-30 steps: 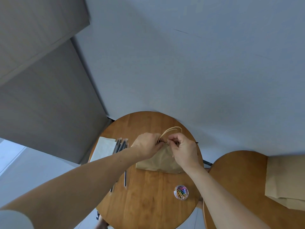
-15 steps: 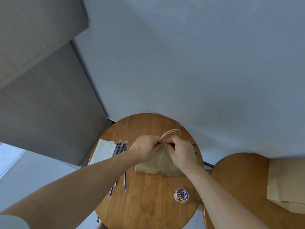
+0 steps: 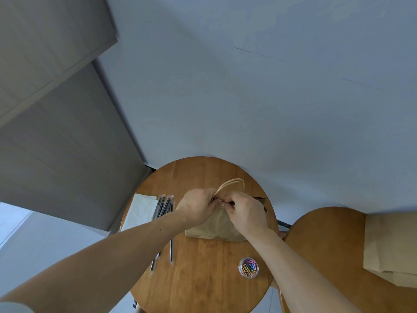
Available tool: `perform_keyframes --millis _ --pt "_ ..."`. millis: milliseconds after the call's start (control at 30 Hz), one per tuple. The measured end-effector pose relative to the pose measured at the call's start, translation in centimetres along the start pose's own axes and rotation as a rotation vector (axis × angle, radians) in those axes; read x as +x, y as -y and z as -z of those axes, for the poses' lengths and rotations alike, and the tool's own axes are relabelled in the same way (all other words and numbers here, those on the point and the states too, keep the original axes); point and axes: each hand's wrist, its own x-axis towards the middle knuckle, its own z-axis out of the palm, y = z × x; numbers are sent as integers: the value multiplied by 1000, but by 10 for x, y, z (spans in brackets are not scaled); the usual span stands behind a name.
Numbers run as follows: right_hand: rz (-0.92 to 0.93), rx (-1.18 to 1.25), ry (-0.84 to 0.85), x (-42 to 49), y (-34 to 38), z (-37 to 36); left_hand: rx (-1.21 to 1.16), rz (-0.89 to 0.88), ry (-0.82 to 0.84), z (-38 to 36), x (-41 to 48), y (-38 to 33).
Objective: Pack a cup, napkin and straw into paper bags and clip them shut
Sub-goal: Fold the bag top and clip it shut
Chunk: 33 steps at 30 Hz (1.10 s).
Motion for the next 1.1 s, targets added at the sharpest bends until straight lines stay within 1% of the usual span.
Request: perform_keyframes --millis 167,267,300,367,433,467,533,567,633,700,767,867,967,1100 --pt "33 -17 9 -1 -1 0 -15 8 16 1 -2 0" --pt "102 25 -7 -5 0 4 -31 15 26 5 -3 -1" --pt "146 66 -37 -7 0 8 -28 21 30 8 -3 -1" --pt "264 132 -149 -13 -5 17 -8 22 47 15 -4 0" --pt "324 114 -239 -19 -18 30 9 17 73 20 -6 3" --pt "293 80 -258 -22 -26 36 17 24 86 22 -7 6" --pt "112 2 -222 -29 -44 48 26 53 106 25 -12 16" --pt "10 -25 -147 -32 -53 51 27 66 117 25 -14 22" --pt "-133 -3 81 -39 -69 52 15 94 144 23 -21 35" --pt "-190 81 269 -43 -81 47 -19 156 150 19 -28 48" --pt "-208 132 353 -43 -87 37 -34 217 146 12 -32 59" --pt "-272 211 359 -38 -87 22 -49 264 132 1 -37 67" --pt "-284 184 369 -34 -86 15 -86 296 97 -4 -39 66" --pt "-298 199 298 -34 -84 7 -139 347 41 -9 -44 67"
